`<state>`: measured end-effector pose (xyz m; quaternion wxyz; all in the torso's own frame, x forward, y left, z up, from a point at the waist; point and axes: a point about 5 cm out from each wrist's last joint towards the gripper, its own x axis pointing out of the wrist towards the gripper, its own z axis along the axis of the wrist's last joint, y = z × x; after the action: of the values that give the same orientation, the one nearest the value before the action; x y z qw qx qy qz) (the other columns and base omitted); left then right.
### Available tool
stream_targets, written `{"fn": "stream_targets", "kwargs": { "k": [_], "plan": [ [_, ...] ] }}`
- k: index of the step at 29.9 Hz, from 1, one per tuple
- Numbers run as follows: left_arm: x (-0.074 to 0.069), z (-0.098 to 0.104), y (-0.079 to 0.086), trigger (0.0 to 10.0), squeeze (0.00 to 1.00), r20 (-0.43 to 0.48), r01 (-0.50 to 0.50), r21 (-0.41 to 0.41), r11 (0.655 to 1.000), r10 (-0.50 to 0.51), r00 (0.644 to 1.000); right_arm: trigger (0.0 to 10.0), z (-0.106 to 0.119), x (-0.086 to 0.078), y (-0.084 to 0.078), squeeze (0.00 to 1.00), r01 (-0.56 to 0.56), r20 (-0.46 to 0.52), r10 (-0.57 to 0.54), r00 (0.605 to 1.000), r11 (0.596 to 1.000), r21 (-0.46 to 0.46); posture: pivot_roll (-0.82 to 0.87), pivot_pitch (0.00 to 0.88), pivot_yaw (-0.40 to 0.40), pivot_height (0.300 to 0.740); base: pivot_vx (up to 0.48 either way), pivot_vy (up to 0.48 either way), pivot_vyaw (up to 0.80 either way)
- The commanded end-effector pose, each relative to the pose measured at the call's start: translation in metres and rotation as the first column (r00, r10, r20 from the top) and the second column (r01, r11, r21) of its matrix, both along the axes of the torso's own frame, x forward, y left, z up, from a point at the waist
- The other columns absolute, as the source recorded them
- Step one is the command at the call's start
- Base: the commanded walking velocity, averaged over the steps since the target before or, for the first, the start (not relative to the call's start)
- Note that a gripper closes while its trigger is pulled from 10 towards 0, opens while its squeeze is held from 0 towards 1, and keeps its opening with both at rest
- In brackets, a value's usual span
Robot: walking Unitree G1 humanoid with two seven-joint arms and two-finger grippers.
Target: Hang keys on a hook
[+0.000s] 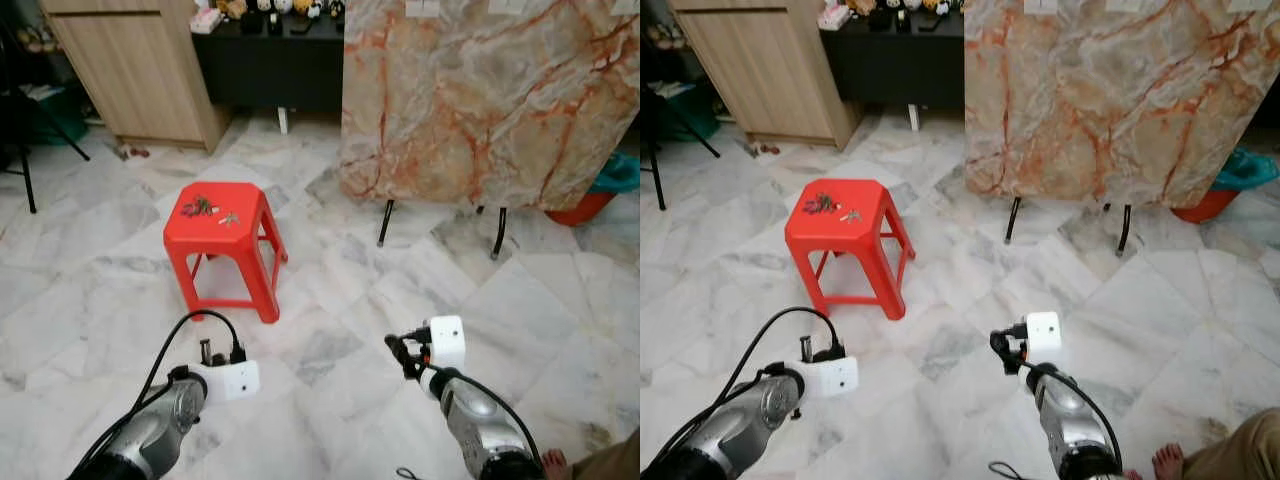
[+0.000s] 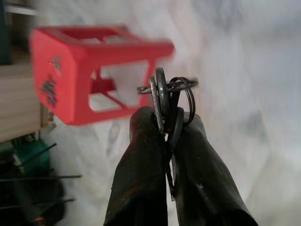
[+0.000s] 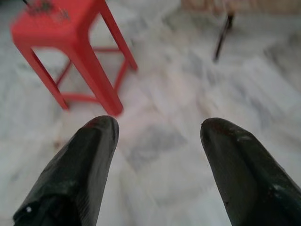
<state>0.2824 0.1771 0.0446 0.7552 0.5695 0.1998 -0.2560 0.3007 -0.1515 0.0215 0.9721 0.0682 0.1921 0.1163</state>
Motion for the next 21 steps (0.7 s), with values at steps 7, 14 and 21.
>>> {"fn": "stream_targets", "kwargs": {
  "k": [7,14,21],
  "plan": [
    [0.014,0.037,-0.027,10.0,0.0,0.094,-0.053,-0.401,0.914,0.099,0.991,10.0,0.057,0.02,0.014,0.0,-0.066,0.17,0.041,0.984,0.988,0.143,0.1,0.115,0.002,0.74,0.0,0.0,0.0],
    [0.018,0.063,-0.043,10.0,0.0,0.141,0.003,-0.534,0.846,0.085,0.986,10.0,0.095,0.015,0.04,0.0,-0.241,0.26,0.181,0.949,0.944,0.224,0.1,0.114,-0.005,0.74,0.0,0.0,0.0],
    [0.023,0.093,-0.051,10.0,0.0,0.224,0.07,-0.642,0.764,0.099,0.97,10.0,0.113,-0.001,0.059,0.0,-0.388,0.286,0.307,0.908,0.872,0.298,0.1,0.112,-0.009,0.74,0.0,0.0,0.0]
  ]
}}
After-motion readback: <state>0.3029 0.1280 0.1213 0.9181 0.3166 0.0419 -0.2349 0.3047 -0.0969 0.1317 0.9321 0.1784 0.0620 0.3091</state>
